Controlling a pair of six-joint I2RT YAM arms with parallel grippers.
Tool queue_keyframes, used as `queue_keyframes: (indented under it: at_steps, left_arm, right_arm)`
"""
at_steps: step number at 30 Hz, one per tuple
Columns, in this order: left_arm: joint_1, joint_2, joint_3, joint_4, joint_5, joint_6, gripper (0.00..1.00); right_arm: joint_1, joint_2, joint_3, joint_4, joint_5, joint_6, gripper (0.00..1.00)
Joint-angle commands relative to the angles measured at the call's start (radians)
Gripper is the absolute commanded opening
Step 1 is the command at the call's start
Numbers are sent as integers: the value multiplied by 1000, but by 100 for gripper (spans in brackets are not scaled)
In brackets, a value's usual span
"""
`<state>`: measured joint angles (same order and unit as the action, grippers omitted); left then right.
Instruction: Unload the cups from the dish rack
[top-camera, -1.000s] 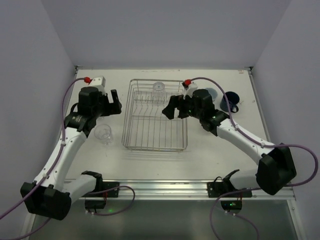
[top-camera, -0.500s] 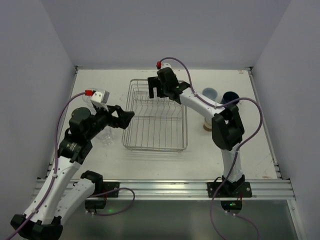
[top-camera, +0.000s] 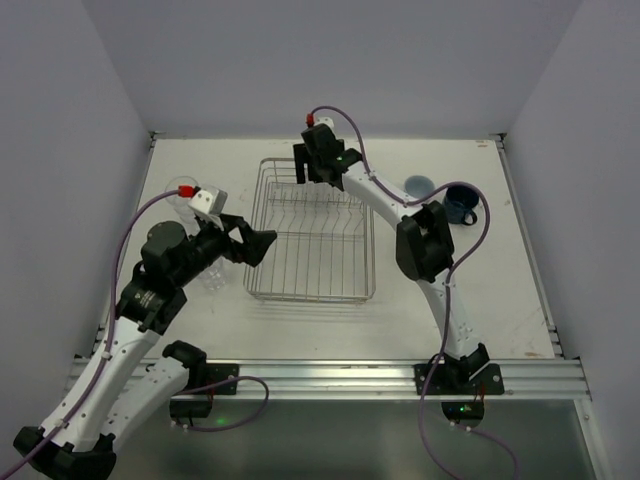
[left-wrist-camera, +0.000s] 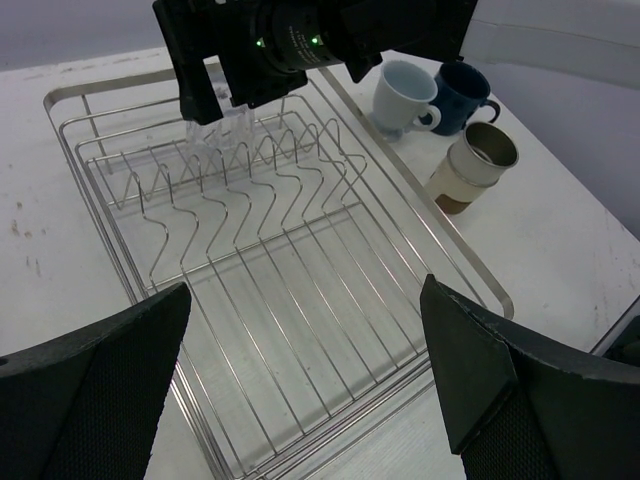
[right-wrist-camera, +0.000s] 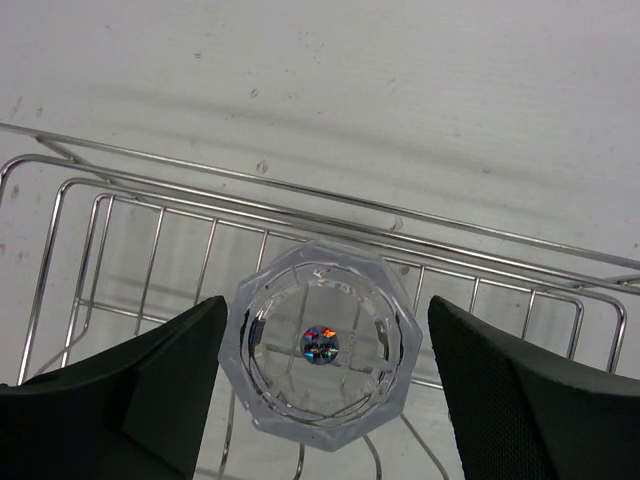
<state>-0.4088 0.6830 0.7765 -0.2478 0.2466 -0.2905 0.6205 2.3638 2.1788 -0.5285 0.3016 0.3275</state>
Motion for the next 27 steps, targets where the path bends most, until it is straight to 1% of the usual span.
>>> queue_keyframes:
  at_steps: [1,3,4,5,8,9,10,12,13,15,16,18,22,26,27]
  left_arm:
    - [-7,3,4,28,-9,30,100]
    - [-7,12,6,28,-10,28,100]
    - [-7,13,7,27,-13,30,100]
    - [-7,16,9,28,-13,28,100]
    - [-4,29,9,28,-13,28,100]
    - [-1,33,10,28,-12,28,100]
    - [1,35,10,28,-10,27,100]
    - [2,44,9,28,-7,25,100]
    - [8,46,10,28,-3,25,100]
    - [18,53,7,28,2,21,100]
    - [22,55,7,31,6,19,100]
    - [28,66,4,35,14,16,100]
    - [36,82,6,41,25,8,100]
    - [38,107,9,59,49,-25,100]
    - [38,115,10,76,75,-36,100]
  right_arm:
    - [-15,18,79,-24,34,-24,82]
    - [-16,23,82,-22,30,-28,74]
    - [-16,23,73,-18,30,-30,65]
    - [-18,17,58,-8,30,-31,48]
    - [-16,-47,-37,62,14,-22,31]
    - [-16,-108,-72,131,11,-21,30]
    - [-16,-141,-152,169,2,-19,29]
    - [-16,-205,-220,278,-9,-15,25]
    - [-15,-262,-275,312,-15,-13,24]
    - [-15,-313,-321,393,-12,-4,21]
    - [-15,-354,-365,421,-13,-2,20]
    - [-16,-385,-399,485,-38,4,20]
    - [-16,-405,-399,473,-78,27,20]
    - [-19,-477,-476,521,-140,76,19]
    - [-19,-510,-506,522,-178,85,19]
